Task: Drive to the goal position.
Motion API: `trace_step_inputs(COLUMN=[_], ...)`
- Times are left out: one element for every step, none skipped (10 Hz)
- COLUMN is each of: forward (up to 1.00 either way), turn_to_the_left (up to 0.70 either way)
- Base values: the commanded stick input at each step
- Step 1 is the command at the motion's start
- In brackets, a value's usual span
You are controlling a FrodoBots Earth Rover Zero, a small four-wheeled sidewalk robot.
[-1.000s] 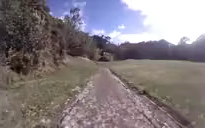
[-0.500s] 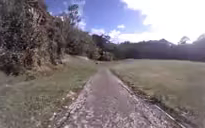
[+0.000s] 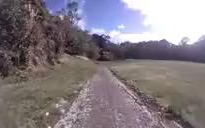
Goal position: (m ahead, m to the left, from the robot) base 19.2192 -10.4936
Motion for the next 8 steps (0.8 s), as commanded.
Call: trace_step_inputs(forward=[1.0,1.0,1.0,1.0,1.0,1.0,1.0,1.0], turn_to_the_left=[0.0,0.0,0.0,0.0,-0.01,-0.02,-0.03,-0.03])
